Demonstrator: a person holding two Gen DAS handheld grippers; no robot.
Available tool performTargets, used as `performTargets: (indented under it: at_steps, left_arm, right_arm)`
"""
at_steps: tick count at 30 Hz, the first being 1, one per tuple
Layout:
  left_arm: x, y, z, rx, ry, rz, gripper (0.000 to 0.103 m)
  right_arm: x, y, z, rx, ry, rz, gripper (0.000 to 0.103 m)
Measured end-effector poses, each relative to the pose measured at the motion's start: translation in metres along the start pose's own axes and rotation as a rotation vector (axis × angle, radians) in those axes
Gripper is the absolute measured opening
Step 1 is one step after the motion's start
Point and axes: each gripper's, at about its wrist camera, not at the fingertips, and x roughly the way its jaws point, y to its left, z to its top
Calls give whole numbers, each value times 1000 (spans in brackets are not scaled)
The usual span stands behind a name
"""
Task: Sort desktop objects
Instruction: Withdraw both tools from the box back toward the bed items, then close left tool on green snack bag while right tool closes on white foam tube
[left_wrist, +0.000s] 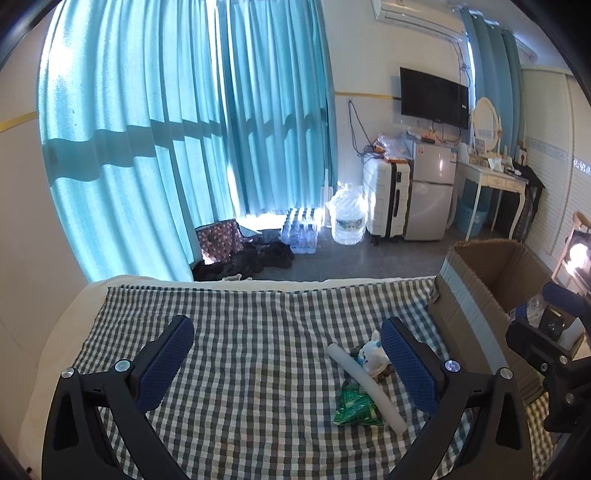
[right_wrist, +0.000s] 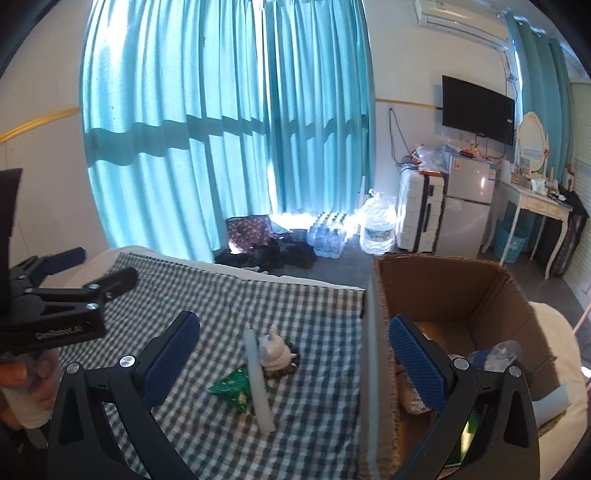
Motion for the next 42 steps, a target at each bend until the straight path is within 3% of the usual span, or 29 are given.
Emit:
performTargets:
  at_steps: [6, 9, 16, 19, 23, 24, 35, 39, 41, 42]
  left_arm:
    - [20, 12, -17, -36, 36, -57, 103]
    - [33, 13, -30, -24, 56, -47, 103]
    - [72, 6, -61, -7, 135, -96, 103]
    - [88, -2, -71, 23, 167, -110, 103]
    - [108, -8, -77, 28, 199, -133, 103]
    - [112, -10, -79, 29, 207, -139, 103]
    - [159, -13, -110, 10, 336, -191, 103]
    - [159, -22, -114, 36, 339, -222, 103]
    - [161, -27, -116, 51, 344, -234, 103]
    - [162, -29, -117, 52, 349, -243, 103]
  right_arm:
    - [16, 18, -13, -85, 34, -17, 103]
    - [29, 23, -25, -138, 79, -32, 103]
    - [58, 24, -54, -202, 119, 31, 103]
    - [76, 27, -71, -237, 184, 42, 92]
    - [104, 23, -88, -197, 307, 85, 58]
    - [110, 22, -92, -193, 333, 88, 55]
    - [148, 18, -134, -203, 477, 133, 55]
    - [158, 12, -143, -192, 515, 122, 54]
    - [160, 10, -145, -194, 514, 123, 48]
    - [160, 10, -145, -193, 513, 129, 40]
